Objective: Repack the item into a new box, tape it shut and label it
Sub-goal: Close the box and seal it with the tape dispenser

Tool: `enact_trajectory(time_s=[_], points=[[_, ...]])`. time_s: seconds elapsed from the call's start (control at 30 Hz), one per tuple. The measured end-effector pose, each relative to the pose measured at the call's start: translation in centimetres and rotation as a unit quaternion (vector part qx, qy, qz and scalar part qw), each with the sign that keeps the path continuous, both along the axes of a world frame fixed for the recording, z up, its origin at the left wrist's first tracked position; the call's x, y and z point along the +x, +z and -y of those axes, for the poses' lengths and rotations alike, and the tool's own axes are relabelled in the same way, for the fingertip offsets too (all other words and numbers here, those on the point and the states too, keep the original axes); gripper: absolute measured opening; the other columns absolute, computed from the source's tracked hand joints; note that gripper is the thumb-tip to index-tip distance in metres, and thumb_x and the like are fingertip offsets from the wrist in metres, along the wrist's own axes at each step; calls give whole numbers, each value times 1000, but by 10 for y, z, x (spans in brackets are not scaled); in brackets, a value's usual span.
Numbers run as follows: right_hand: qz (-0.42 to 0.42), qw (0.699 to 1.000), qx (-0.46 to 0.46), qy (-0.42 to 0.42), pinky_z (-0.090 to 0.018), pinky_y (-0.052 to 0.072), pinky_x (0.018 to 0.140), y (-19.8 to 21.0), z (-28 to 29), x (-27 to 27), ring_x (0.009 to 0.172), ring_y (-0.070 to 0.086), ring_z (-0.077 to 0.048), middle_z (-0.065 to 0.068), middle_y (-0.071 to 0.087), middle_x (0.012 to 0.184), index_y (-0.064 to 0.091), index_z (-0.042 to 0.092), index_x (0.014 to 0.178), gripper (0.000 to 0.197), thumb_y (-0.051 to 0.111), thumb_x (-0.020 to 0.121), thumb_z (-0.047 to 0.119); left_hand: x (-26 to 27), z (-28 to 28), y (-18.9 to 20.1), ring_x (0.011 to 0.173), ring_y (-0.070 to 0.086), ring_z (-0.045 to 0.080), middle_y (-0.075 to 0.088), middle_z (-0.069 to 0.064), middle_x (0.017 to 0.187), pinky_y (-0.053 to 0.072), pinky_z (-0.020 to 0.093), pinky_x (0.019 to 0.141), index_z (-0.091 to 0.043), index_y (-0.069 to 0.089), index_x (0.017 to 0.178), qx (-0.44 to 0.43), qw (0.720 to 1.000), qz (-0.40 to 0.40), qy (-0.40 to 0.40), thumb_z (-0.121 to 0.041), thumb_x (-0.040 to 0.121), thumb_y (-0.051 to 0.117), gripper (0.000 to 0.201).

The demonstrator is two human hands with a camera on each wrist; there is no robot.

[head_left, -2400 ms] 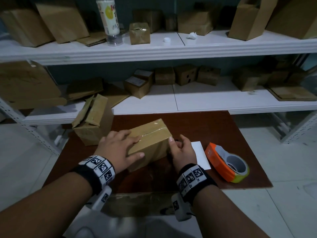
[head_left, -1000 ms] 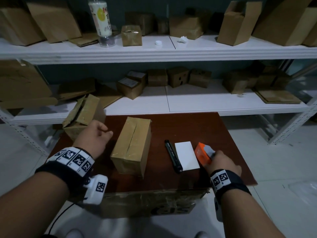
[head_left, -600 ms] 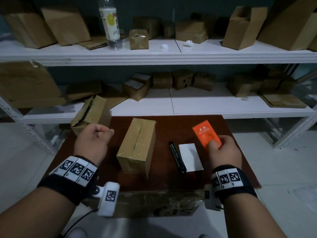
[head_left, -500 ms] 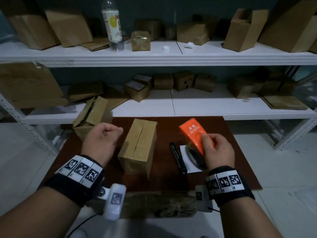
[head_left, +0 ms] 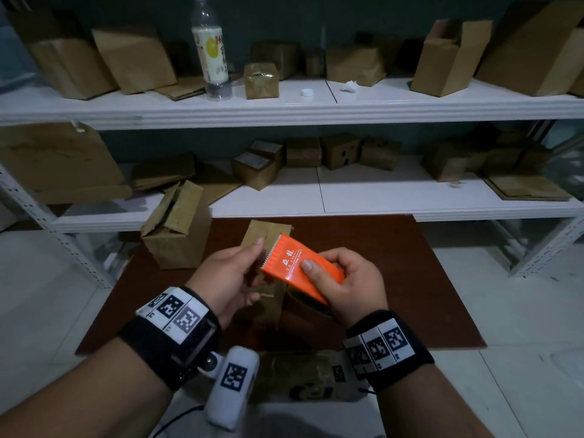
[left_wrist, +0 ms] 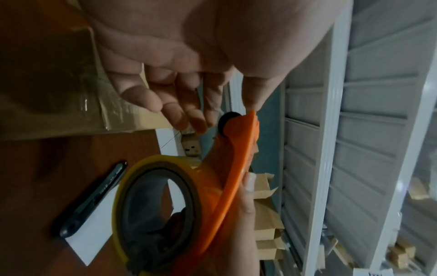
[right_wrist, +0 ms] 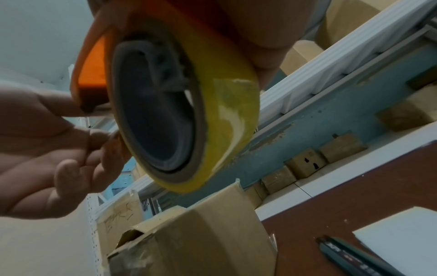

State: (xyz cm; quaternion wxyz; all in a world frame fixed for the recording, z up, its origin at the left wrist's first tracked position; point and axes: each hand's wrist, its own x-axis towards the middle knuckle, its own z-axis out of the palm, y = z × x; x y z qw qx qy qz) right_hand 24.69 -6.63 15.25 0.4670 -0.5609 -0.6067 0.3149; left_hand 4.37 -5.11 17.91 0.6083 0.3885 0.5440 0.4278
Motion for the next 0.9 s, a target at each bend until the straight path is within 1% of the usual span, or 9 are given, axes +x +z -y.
enact_trajectory(time_s=[0.13, 0.3, 0.37, 0.43, 0.47, 0.53, 0.6, 0.8, 0.9], points=[[0, 1000, -1, 9, -7, 46, 62, -2, 2, 2, 84, 63, 10, 18, 69, 85, 70, 33, 87, 29, 74, 73, 58, 3, 2, -5, 69, 58, 18, 69, 9, 81, 38, 24, 50, -13, 72, 90, 41, 999, -9, 13, -27, 94, 63, 17], [23, 1000, 3, 5, -8, 47, 65, -7, -1, 5, 84, 64, 7, 18, 70, 85, 69, 36, 85, 24, 79, 75, 56, 6, 2, -10, 63, 62, 16, 72, 7, 73, 42, 24, 52, -19, 76, 72, 91, 992, -76, 31, -24, 93, 65, 24], [39, 999, 8, 2, -7, 46, 64, -8, -2, 6, 84, 64, 8, 19, 70, 83, 69, 38, 84, 25, 79, 74, 58, 6, 2, -13, 61, 62, 18, 72, 7, 70, 44, 26, 54, -19, 76, 72, 98, 989, -101, 38, -22, 94, 65, 24], [63, 998, 12, 6, -7, 46, 65, -8, -4, 8, 84, 63, 8, 21, 69, 81, 68, 39, 83, 25, 79, 74, 59, 4, 1, -19, 64, 65, 23, 73, 6, 71, 50, 34, 63, -23, 77, 76, 103, 986, -126, 45, -26, 93, 66, 21], [74, 997, 14, 10, -7, 46, 65, -8, -5, 8, 84, 63, 8, 22, 68, 80, 69, 39, 84, 25, 79, 75, 60, 3, 1, -21, 70, 68, 27, 75, 6, 74, 55, 42, 71, -25, 78, 78, 106, 983, -141, 48, -29, 92, 67, 18], [84, 996, 12, 18, -8, 46, 65, -9, -7, 8, 84, 63, 7, 22, 69, 80, 71, 38, 85, 26, 79, 74, 60, -1, 1, -25, 80, 72, 30, 77, 5, 79, 55, 54, 87, -27, 78, 81, 114, 979, -160, 59, -34, 91, 68, 15], [85, 996, 7, 24, -8, 47, 66, -11, -9, 9, 83, 64, 6, 21, 70, 81, 73, 37, 88, 29, 78, 74, 61, -1, 2, -26, 81, 73, 28, 77, 3, 78, 54, 57, 89, -30, 77, 81, 119, 974, -180, 71, -35, 92, 67, 15], [97, 995, 2, 36, -9, 47, 66, -13, -13, 9, 80, 64, 5, 19, 70, 83, 72, 39, 89, 30, 77, 73, 64, -1, 3, -24, 82, 73, 18, 76, -6, 77, 54, 51, 91, -38, 75, 79, 139, 958, -240, 77, -33, 94, 64, 20], [93, 995, -5, 31, -10, 48, 65, -14, -14, 15, 80, 65, 4, 20, 70, 83, 72, 38, 89, 30, 78, 73, 62, -6, 2, -21, 82, 72, 15, 76, -10, 76, 55, 47, 90, -39, 75, 77, 146, 953, -235, 120, -31, 93, 66, 21]])
